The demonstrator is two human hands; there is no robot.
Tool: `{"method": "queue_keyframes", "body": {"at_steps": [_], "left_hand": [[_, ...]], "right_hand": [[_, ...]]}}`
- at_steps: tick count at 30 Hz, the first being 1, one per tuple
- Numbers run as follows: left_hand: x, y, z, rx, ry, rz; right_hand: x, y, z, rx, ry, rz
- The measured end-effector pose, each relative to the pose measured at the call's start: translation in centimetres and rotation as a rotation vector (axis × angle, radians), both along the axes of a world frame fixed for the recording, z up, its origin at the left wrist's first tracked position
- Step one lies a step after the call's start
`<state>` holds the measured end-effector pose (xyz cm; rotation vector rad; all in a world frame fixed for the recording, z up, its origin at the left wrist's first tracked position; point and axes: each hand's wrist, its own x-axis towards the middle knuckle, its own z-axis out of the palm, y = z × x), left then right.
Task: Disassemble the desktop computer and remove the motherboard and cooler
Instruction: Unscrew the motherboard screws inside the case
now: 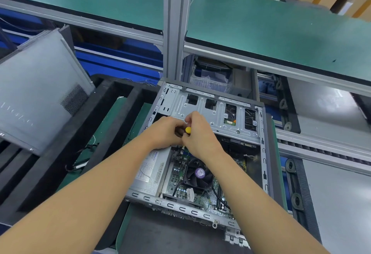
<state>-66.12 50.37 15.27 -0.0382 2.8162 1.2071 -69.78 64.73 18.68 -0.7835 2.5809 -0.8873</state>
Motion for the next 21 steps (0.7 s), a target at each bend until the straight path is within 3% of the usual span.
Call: {"method": "queue_keyframes", "body": {"at_steps": [5, 13, 17, 21], "left_hand": [[-0.11, 0.43, 0.08, -0.095, 0.014, 0.024], [0.03, -0.28, 0.46, -0.016, -0.018, -0.033], [-0.15, -0.09, 0.03, -0.027, -0.019, 0.017], [-0.29, 0.2, 0.05, -0.12, -0.024, 0.01]], "right_hand": [[0.18, -0.05, -0.23, 0.035, 0.033, -0.035], [0.0, 0.2, -0.04, 0.071, 0.078, 0.07], [-0.09, 0.23, -0.2, 0.074, -0.002, 0.068], [-0.05, 0.08, -0.61, 0.088, 0.042, 0.016]]}}
